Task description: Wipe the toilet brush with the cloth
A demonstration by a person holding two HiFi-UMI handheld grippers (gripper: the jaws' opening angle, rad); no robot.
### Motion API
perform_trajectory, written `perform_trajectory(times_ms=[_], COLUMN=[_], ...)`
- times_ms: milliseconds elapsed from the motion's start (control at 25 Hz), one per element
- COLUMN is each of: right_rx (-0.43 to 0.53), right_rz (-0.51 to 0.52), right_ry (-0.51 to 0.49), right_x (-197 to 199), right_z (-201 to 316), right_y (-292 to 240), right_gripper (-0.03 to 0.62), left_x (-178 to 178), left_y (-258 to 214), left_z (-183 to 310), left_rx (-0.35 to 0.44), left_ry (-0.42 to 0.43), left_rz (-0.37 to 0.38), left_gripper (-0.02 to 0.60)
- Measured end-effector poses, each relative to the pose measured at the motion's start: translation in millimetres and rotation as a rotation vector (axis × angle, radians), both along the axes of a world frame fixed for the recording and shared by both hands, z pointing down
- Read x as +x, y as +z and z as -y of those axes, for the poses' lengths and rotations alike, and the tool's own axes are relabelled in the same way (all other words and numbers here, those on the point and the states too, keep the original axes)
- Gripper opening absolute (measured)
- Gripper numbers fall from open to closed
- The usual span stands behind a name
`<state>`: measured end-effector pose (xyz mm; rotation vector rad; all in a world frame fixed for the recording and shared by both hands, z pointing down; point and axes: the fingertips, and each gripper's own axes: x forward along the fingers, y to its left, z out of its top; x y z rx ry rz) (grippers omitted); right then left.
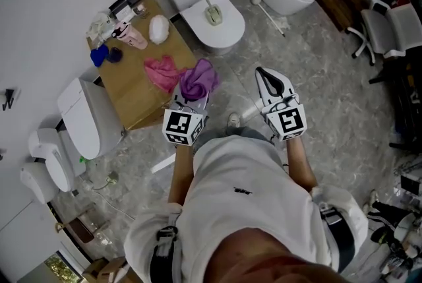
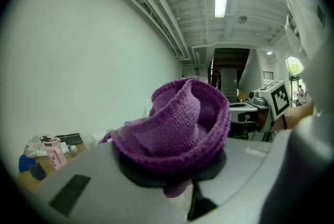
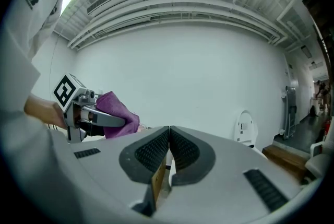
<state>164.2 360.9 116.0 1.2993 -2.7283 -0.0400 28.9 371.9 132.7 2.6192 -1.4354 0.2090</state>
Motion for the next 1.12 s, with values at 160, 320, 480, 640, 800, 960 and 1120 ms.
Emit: perform_trajectory(times_ms=[160,320,480,640,800,960,1120], right_rx=[0.008,0.013,-0.003,0.003,0.001,-0.020,-0.039], right_rz=[0.013,0.033,0.044,0.042,0.031,0.000,-0.014], right_ry=[-0.018,-0.038,-0.025,-0.034,-0.035,-0.025,-0.056], right_x=[6.8,7.6,14.0,8.1,0.9,-3.5,-14.1], right_z=[22.8,38.8,57.3,78.0,109.5,149.1,190.4], right_y=[-0.9,-1.3,6.1,9.2,14.6,21.8,30.0], right_gripper=[-0.003,-0.003,-0.003,-0.003,-0.003,-0.003,-0.003], left_x=[6.0,7.2,11.8,8.3,3.8,-0.8,-5.4], left_y=[1.6,7.6,10.4,15.2,22.9,30.9,40.7], left_z=[19.6,36.5,53.8,76.0,106.4,145.3,186.6], left_rx=[-0.006,-0.024,-0.023,-0.022,-0.022,-0.025,-0.039], left_ry=[-0.018,-0.025,-0.021,-0.022,-0.022,-0.031,-0.044], left_rz=[0.013,0.020,0.029,0.031,0.027,0.018,0.002], left_gripper=[0.087,0.087,0.087,0.087,0.087,0.087,0.087])
